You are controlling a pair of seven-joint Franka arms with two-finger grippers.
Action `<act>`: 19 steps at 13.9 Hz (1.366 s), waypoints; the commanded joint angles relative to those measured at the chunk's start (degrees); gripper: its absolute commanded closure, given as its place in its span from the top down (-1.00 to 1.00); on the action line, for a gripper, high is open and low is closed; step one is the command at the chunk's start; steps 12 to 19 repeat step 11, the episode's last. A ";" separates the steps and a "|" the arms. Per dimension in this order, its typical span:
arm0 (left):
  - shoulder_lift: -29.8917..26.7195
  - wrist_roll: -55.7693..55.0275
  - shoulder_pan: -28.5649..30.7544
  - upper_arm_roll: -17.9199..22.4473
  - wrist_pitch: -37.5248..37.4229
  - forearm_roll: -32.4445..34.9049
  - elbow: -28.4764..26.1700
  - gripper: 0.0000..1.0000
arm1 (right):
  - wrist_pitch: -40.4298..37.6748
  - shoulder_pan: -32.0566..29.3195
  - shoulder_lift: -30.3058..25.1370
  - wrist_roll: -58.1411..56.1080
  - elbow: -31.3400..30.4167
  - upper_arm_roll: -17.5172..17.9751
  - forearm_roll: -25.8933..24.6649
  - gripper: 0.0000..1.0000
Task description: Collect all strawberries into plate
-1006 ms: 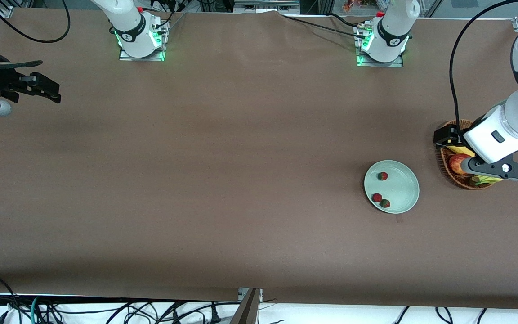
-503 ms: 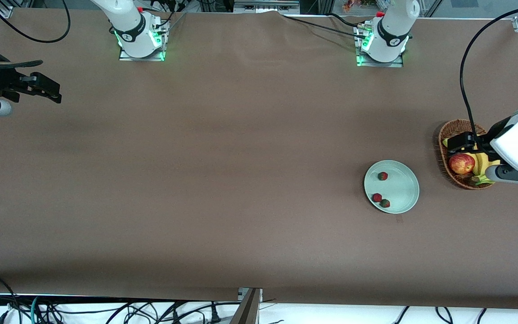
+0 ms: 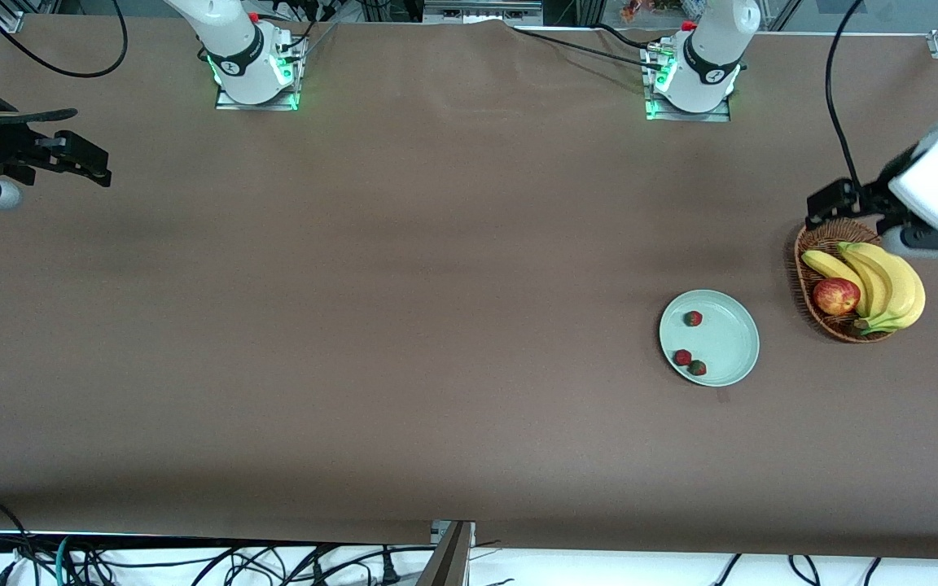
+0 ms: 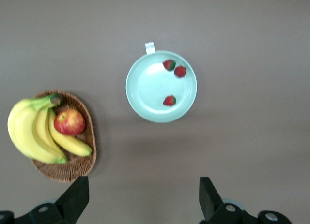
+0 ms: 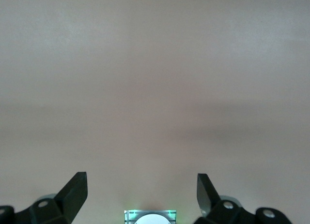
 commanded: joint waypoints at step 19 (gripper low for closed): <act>-1.46 -2.12 -0.29 -0.71 2.36 -1.39 -3.52 1.00 | -0.31 -0.29 0.49 -0.89 1.29 0.32 0.80 1.00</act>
